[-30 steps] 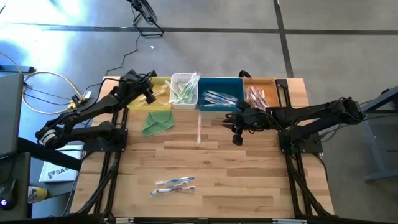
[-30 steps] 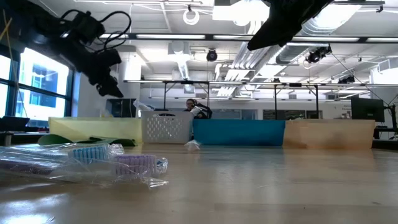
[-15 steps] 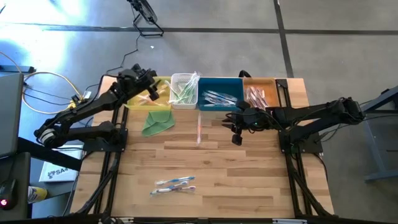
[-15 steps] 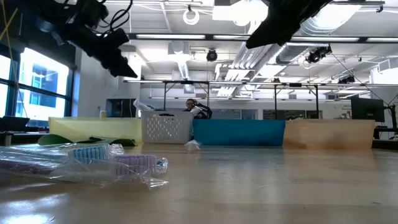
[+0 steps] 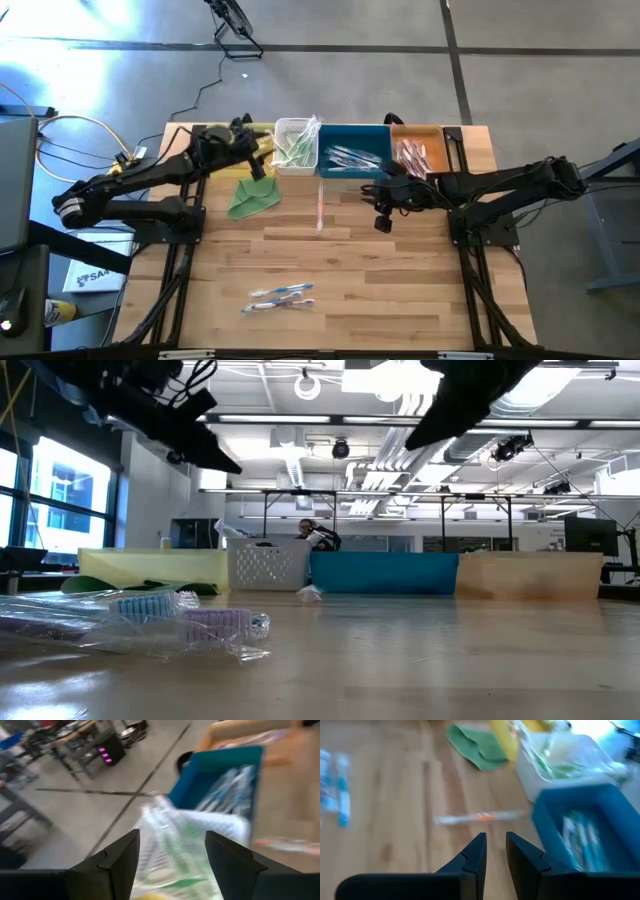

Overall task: Pick & Place Toothbrushes
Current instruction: Put the orange toothbrush into the yellow bin

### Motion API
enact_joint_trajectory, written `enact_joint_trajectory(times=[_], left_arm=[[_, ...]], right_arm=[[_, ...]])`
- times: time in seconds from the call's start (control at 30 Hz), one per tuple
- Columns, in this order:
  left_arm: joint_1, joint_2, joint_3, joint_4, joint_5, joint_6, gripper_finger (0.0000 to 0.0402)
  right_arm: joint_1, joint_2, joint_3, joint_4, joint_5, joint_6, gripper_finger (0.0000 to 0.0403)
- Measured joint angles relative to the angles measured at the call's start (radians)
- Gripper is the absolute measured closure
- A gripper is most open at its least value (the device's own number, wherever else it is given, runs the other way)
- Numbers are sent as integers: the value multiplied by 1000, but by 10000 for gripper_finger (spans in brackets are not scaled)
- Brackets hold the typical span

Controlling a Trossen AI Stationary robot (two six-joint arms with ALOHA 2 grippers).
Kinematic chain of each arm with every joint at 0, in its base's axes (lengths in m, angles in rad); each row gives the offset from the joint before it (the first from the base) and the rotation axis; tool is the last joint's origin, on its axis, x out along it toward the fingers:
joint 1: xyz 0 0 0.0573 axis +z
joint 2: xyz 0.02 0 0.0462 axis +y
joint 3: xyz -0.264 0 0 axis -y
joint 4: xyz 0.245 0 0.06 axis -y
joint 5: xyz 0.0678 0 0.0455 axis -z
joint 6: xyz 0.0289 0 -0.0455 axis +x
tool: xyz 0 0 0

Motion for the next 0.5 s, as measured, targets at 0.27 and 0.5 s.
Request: enact_joint_trajectory(times=[0.27, 0.5], left_arm=[[-267, 0, 0, -1, -88, -167, 181], [-472, 1, 0, -3, -227, -224, 181]], right_arm=[[0, -3, 0, -52, 62, -84, 338], [0, 4, 0, -12, 8, -126, 338]])
